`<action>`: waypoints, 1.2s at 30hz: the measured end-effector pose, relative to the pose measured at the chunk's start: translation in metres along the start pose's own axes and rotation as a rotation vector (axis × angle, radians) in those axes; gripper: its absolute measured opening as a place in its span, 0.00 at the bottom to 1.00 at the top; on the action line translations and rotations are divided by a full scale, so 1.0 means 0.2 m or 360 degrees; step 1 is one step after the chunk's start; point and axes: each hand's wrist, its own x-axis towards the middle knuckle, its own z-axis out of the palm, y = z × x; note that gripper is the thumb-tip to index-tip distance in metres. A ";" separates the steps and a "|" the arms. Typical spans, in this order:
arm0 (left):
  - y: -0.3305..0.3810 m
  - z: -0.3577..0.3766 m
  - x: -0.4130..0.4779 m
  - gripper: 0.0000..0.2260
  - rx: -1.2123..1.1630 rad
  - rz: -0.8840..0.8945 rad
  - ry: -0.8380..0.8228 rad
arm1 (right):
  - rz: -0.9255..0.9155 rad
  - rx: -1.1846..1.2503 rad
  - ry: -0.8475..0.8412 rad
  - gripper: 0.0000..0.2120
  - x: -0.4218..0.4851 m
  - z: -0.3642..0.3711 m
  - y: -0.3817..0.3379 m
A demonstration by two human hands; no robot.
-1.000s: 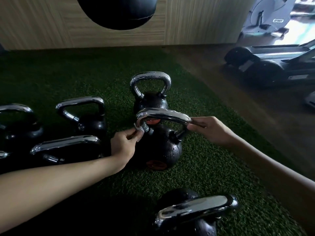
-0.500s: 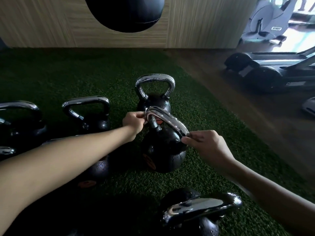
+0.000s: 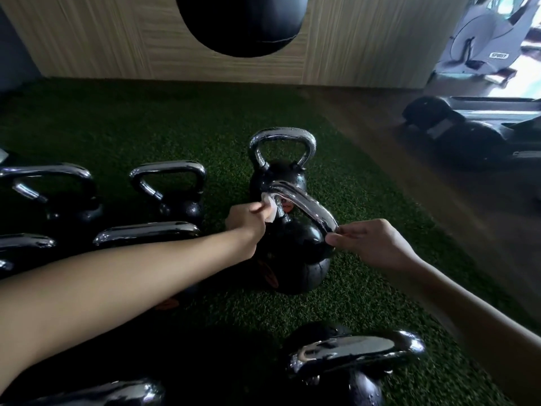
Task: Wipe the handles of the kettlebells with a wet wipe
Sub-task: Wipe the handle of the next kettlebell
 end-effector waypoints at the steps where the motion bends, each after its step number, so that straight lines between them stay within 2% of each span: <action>1: 0.03 0.00 0.00 0.15 -0.0070 -0.0014 0.0042 | -0.0012 -0.0015 0.0006 0.07 0.00 0.00 0.00; 8: 0.12 0.02 -0.08 0.11 -0.0416 -0.0301 0.0030 | -0.0002 -0.0021 -0.0009 0.10 -0.01 -0.01 0.01; 14: 0.18 0.04 -0.13 0.09 -0.0368 -0.0299 0.0081 | 0.0002 -0.0034 -0.0026 0.13 0.00 -0.01 0.02; 19: 0.19 0.05 -0.24 0.04 -0.0364 -0.0259 -0.0049 | -0.0025 -0.0022 -0.0055 0.10 0.00 -0.02 0.01; 22: 0.16 0.08 -0.31 0.08 -0.0355 -0.0249 -0.0124 | -0.0051 -0.0006 -0.0063 0.08 -0.01 -0.02 0.01; 26: 0.18 0.06 -0.31 0.07 -0.0415 -0.0259 -0.0086 | -0.0040 0.0042 -0.0068 0.11 -0.01 -0.02 0.01; 29: 0.16 0.09 -0.36 0.08 -0.0378 -0.0243 -0.0168 | -0.0050 0.0032 -0.0070 0.08 0.00 -0.02 0.01; 32: 0.12 0.12 -0.43 0.09 -0.0314 -0.0195 -0.0236 | -0.0075 0.0026 -0.0286 0.05 0.01 -0.08 0.01; 34: 0.11 0.12 -0.44 0.09 -0.0280 -0.0112 -0.0253 | -0.0124 -0.0080 -0.0471 0.09 0.02 -0.13 0.00; 36: 0.09 0.12 -0.45 0.09 -0.0225 -0.0018 -0.0281 | -0.0174 -0.0157 -0.0484 0.10 0.04 -0.15 0.01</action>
